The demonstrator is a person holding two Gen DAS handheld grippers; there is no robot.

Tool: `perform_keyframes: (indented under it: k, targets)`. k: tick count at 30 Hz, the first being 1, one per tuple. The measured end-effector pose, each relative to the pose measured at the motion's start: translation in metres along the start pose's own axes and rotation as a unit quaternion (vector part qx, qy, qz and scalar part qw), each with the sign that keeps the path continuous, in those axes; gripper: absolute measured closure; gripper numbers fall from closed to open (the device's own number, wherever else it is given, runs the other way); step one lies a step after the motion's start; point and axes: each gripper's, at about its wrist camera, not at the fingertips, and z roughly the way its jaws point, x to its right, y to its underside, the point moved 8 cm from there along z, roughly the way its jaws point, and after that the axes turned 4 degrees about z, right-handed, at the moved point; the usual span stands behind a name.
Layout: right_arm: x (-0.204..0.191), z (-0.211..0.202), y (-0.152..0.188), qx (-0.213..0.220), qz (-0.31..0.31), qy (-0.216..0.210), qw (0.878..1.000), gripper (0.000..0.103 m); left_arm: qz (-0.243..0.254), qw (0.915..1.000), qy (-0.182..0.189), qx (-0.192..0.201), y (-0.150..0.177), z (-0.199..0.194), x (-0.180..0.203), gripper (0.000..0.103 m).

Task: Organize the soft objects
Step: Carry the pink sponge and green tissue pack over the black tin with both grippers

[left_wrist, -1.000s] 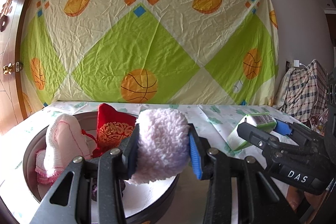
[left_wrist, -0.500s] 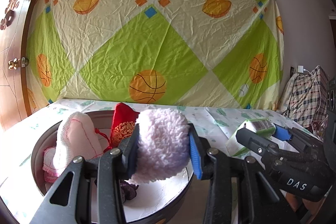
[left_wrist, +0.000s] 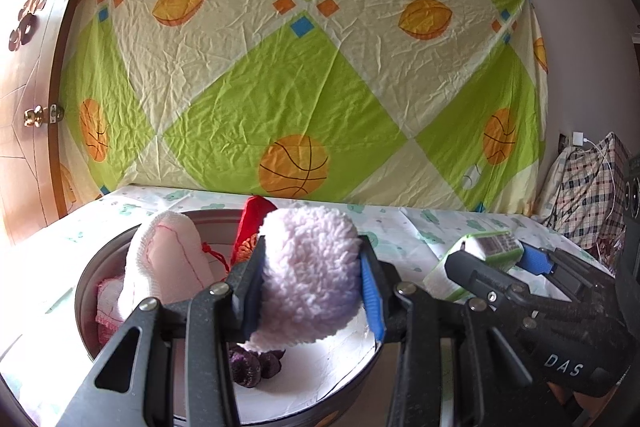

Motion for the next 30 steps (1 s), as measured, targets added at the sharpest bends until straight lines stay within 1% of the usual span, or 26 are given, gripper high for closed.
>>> perform_keyframes:
  k: [30]
  targets:
    - [-0.029, 0.001, 0.002, -0.001, -0.005, -0.027, 1.0, 0.034, -0.011, 0.9995, -0.03, -0.008, 0.004, -0.006, -0.034, 0.063]
